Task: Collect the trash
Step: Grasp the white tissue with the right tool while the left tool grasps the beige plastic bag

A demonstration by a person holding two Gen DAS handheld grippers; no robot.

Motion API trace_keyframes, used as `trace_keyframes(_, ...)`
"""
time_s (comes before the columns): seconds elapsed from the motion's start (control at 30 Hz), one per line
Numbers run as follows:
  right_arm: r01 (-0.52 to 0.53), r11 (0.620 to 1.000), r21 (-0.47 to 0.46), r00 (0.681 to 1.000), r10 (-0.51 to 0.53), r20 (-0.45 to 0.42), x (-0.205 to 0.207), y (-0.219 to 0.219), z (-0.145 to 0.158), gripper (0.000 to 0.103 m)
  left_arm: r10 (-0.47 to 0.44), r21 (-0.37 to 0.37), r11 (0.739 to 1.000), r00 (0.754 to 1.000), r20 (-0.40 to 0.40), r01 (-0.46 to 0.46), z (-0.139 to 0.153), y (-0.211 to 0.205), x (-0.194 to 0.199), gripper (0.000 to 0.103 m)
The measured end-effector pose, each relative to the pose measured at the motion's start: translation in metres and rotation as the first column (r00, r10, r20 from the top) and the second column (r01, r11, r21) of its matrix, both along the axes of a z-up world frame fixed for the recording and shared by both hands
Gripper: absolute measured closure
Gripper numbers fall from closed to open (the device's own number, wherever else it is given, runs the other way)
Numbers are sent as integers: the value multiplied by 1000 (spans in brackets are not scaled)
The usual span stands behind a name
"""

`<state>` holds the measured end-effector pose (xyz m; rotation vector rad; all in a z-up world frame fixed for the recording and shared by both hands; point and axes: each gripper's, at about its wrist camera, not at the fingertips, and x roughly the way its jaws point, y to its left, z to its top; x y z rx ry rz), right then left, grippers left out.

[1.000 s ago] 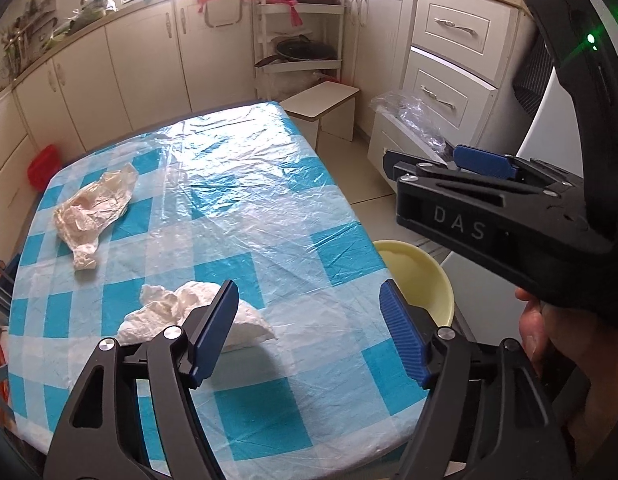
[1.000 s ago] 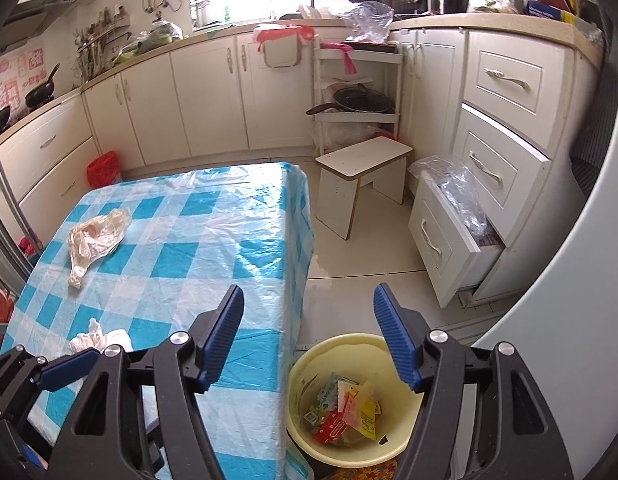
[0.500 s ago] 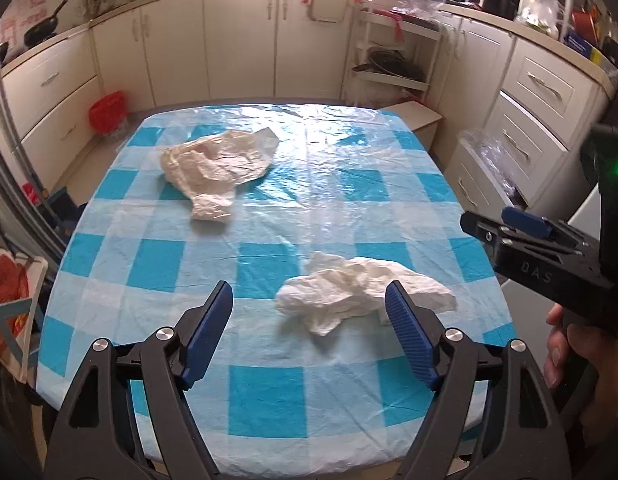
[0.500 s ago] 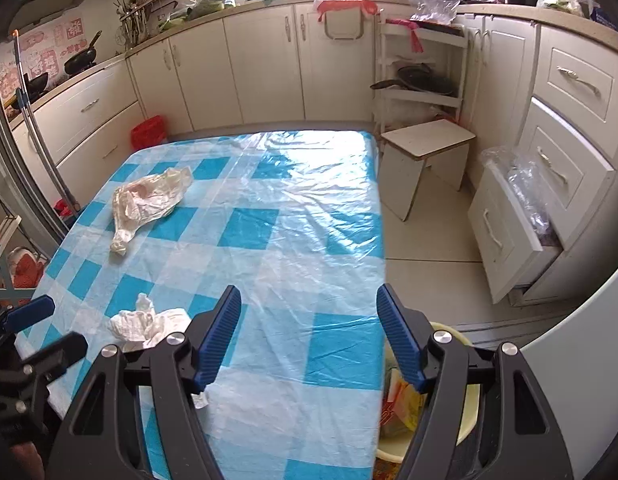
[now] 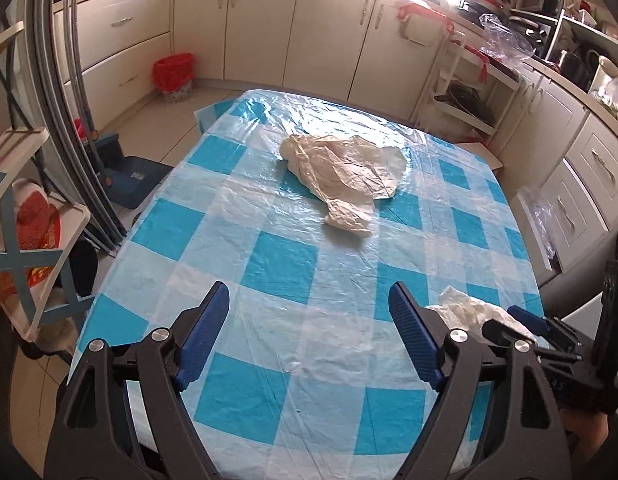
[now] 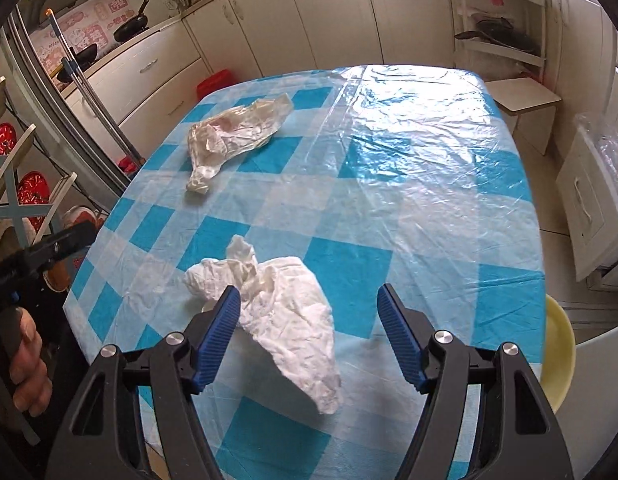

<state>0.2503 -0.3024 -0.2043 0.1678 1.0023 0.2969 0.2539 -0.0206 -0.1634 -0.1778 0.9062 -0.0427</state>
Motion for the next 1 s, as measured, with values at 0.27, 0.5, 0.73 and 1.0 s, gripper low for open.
trace_keyframes(0.27, -61, 998, -4, 998, 61, -2, -1, 15, -5, 79, 23, -18, 1000, 1000, 6, -23, -10, 2, 57, 23)
trace_keyframes(0.5, -60, 998, 5, 998, 60, 30, -3, 8, 2, 92, -22, 21, 1000, 999, 50, 21, -14, -10, 123, 18)
trace_keyframes(0.73, -55, 998, 5, 998, 55, 21, -2, 4, 2, 91, -126, 179, 977, 990, 67, 112, -22, -26, 183, 14)
trace_keyframes(1.0, -46, 999, 17, 998, 45, 46, 0, 7, 6, 53, -148, 264, 952, 988, -34, 152, -48, -36, 215, 41)
